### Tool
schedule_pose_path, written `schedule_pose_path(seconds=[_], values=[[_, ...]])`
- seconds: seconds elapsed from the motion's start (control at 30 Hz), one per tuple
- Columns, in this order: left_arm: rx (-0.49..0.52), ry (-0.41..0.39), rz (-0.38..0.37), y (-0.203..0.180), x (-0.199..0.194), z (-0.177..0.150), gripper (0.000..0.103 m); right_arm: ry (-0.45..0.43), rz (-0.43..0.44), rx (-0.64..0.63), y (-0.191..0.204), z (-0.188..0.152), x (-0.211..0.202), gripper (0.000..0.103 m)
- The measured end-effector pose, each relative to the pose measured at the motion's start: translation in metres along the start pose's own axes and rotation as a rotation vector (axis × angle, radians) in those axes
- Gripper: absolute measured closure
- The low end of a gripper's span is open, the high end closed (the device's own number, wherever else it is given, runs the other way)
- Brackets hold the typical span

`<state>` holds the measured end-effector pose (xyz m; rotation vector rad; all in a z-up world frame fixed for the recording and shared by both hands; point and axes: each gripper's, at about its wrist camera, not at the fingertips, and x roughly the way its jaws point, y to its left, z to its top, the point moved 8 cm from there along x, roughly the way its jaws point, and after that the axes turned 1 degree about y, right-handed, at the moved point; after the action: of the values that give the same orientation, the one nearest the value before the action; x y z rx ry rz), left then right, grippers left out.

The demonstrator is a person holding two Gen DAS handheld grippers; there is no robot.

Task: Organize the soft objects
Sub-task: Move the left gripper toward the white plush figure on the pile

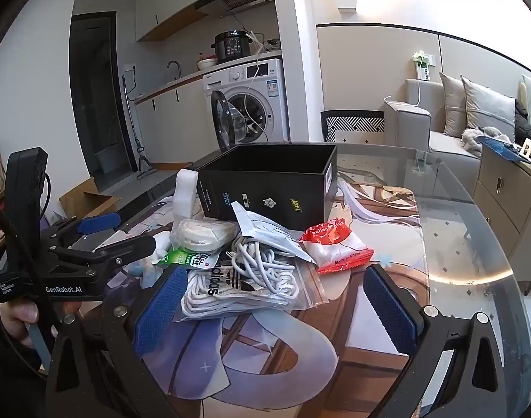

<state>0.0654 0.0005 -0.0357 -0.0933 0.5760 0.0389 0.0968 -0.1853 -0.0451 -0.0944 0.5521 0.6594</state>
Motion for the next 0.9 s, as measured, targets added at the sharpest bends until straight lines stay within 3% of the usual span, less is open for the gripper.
schedule_pose_path(seconds=[0.9], values=[[0.007,-0.019,0.018,0.0074,-0.0024,0.0021,0.000,0.004,-0.008,0.002,-0.0050,-0.0004,0.0049,0.000]])
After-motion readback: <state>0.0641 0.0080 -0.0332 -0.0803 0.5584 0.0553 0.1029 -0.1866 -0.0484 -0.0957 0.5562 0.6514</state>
